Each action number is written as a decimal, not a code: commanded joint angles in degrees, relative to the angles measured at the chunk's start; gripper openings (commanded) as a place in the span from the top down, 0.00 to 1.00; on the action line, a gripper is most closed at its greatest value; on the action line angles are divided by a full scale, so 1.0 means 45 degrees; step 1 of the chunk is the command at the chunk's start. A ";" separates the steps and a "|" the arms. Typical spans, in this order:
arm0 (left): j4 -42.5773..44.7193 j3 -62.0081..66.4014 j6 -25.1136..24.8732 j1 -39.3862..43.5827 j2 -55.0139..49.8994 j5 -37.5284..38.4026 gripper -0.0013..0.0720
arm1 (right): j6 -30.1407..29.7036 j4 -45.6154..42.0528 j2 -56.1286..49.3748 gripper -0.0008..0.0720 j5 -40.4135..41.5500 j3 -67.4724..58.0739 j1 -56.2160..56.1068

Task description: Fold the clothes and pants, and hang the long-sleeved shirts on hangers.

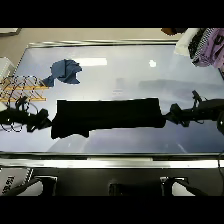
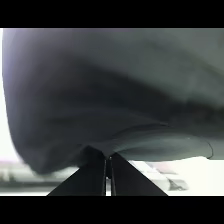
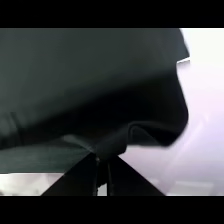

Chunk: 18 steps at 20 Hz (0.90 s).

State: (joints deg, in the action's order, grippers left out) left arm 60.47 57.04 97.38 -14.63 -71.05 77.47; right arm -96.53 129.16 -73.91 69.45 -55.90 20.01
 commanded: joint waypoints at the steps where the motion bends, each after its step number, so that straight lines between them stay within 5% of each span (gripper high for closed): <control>1: -0.0097 0.2506 -0.0355 0.0588 -0.2739 -0.0223 0.96 | -0.0131 0.0073 -0.1384 0.95 -0.1379 -0.1321 -0.0690; 5: -0.0097 0.5270 -0.0301 0.1064 -0.5183 -0.0087 0.96 | 0.1107 -0.1792 -0.3308 0.95 -0.1885 -0.3429 -0.1851; 18: -0.0112 0.8578 -0.0481 0.1132 -0.8665 0.0083 0.95 | 0.1559 -0.2089 -0.6003 0.95 -0.2370 -0.5761 -0.2599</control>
State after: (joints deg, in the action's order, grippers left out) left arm 60.03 94.41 96.53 -9.56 -107.77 78.41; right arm -89.93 120.42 -99.37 59.05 -81.32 8.60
